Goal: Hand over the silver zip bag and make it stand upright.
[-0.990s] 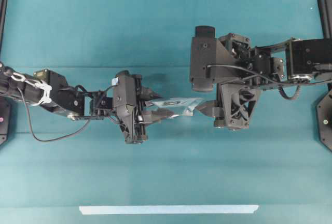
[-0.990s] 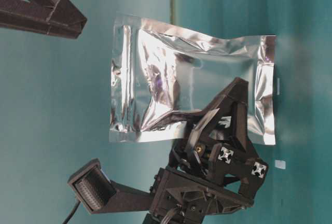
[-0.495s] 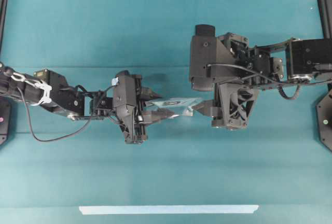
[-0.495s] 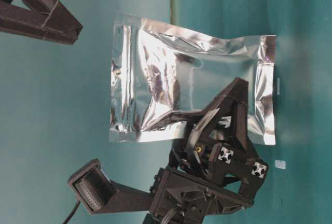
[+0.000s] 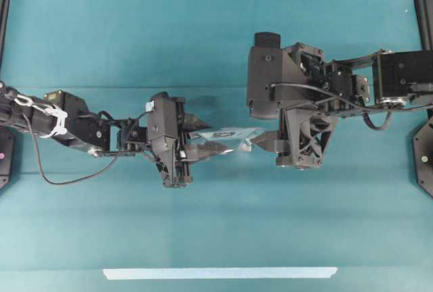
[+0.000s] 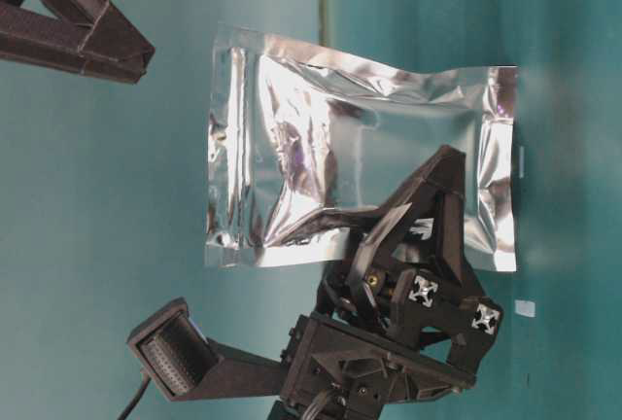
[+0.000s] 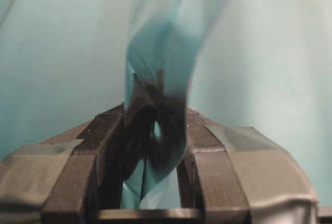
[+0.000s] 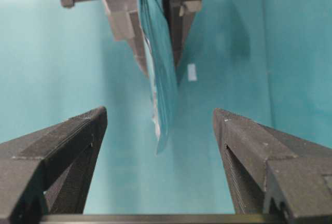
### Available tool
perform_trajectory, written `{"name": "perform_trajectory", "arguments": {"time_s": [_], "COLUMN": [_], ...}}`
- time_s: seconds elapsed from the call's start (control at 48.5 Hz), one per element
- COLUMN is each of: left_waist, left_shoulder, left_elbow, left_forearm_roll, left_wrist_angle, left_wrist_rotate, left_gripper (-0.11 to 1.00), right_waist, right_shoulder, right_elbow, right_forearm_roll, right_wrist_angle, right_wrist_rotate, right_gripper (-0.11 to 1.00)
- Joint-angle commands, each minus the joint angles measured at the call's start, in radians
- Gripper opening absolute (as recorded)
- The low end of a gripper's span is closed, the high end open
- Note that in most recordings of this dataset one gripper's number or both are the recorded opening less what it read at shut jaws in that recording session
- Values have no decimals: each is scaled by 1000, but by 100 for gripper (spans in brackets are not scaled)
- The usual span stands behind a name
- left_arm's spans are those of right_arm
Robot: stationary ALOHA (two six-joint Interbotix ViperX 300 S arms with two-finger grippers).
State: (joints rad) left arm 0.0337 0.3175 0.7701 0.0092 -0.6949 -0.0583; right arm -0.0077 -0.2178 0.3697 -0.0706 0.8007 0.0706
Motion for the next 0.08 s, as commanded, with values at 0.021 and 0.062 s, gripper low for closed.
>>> {"name": "perform_trajectory", "arguments": {"time_s": [0.021, 0.062], "left_waist": [-11, -11], "left_shoulder": [-2, -2], "left_elbow": [0, 0], "left_forearm_roll": [2, 0], "left_wrist_angle": [5, 5], "left_wrist_rotate": [-2, -2], "left_gripper": [27, 27], "right_waist": [3, 3], "right_shoulder": [-23, -23], "right_elbow": [-6, -6], "right_forearm_roll": [2, 2], "right_wrist_angle": [-8, -5], "right_wrist_rotate": [8, 8], "right_gripper": [86, 86]}}
